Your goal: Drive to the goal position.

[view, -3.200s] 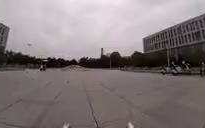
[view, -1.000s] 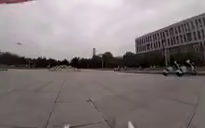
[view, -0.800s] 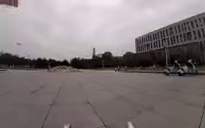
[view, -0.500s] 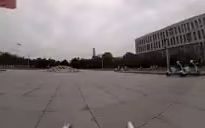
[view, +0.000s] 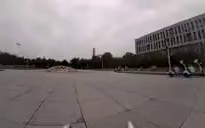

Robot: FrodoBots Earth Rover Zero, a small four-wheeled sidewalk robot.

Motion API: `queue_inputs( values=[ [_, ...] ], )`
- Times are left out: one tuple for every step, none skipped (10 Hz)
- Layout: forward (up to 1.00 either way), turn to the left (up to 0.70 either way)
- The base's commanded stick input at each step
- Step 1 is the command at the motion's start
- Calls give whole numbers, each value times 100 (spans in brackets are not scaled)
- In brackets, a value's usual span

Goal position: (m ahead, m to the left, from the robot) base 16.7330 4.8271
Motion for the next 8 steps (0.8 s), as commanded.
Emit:
queue_inputs(
  values=[
    [70,0],
    [70,0],
    [70,0],
    [70,0],
    [70,0],
    [70,0],
    [70,0],
    [70,0]
  ],
)
